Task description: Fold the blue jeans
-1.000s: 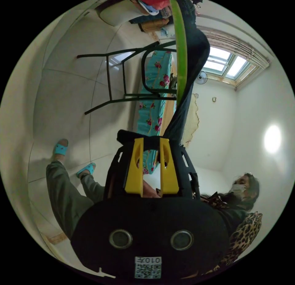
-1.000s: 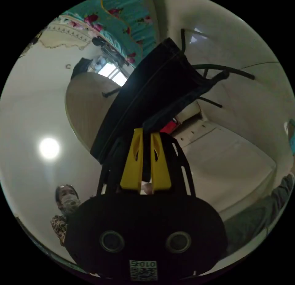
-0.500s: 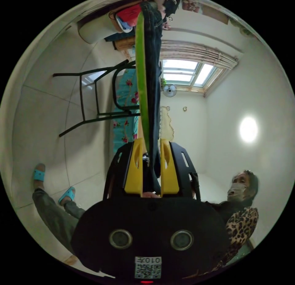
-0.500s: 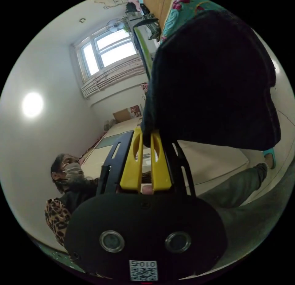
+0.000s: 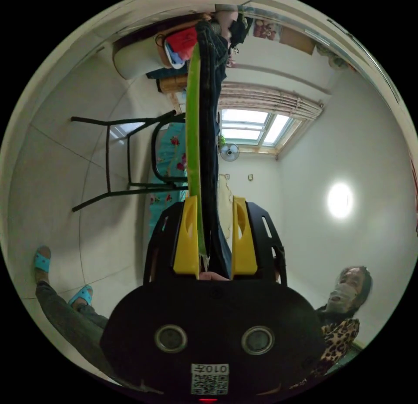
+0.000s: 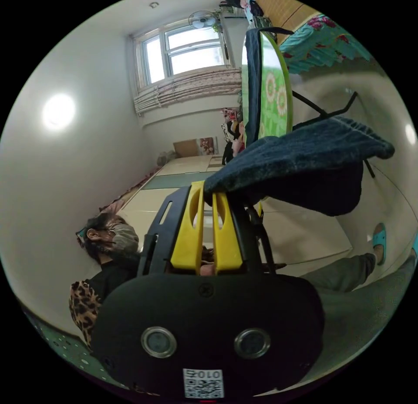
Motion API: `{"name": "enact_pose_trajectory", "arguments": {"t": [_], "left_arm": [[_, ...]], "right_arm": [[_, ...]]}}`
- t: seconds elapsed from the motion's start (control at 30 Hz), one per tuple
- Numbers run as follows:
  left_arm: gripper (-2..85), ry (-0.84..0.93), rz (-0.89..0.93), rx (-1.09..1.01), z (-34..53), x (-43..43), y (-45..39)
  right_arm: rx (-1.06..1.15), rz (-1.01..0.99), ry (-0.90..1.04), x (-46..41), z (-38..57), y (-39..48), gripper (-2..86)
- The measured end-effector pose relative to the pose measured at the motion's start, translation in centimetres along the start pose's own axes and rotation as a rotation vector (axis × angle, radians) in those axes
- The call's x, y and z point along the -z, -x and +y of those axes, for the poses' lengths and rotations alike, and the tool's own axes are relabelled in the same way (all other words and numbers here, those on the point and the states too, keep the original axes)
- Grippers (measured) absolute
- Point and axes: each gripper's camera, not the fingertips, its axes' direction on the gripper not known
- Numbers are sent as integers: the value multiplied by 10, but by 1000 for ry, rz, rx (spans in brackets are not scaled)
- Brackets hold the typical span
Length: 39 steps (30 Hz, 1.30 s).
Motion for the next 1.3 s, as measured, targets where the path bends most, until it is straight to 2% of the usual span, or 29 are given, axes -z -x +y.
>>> {"name": "enact_pose_trajectory", "arguments": {"t": [0.1, 0.33, 0.63, 0.8, 1.0, 1.17, 1.3], "left_arm": [[113, -30, -25, -27, -18, 4, -18], [115, -110, -235, -14, -83, 9, -57], [107, -24, -464, -39, -113, -29, -100], [93, -16, -438, 3, -107, -43, -105], [34, -24, -369, 85, -110, -62, -100], [9, -130, -227, -28, -80, -62, -148], [4, -118, -284, -186, -68, -65, -204]], "right_arm": [[17, 34, -3, 0, -5, 13, 52], [87, 102, -63, -2, -21, 48, 51], [107, 157, -172, -15, -30, 73, 51], [146, 126, -99, -22, -56, 84, 51], [205, 144, -39, -18, -95, 99, 50], [203, 264, -43, -6, -129, 106, 50], [219, 286, -84, -1, -173, 116, 49]]}}
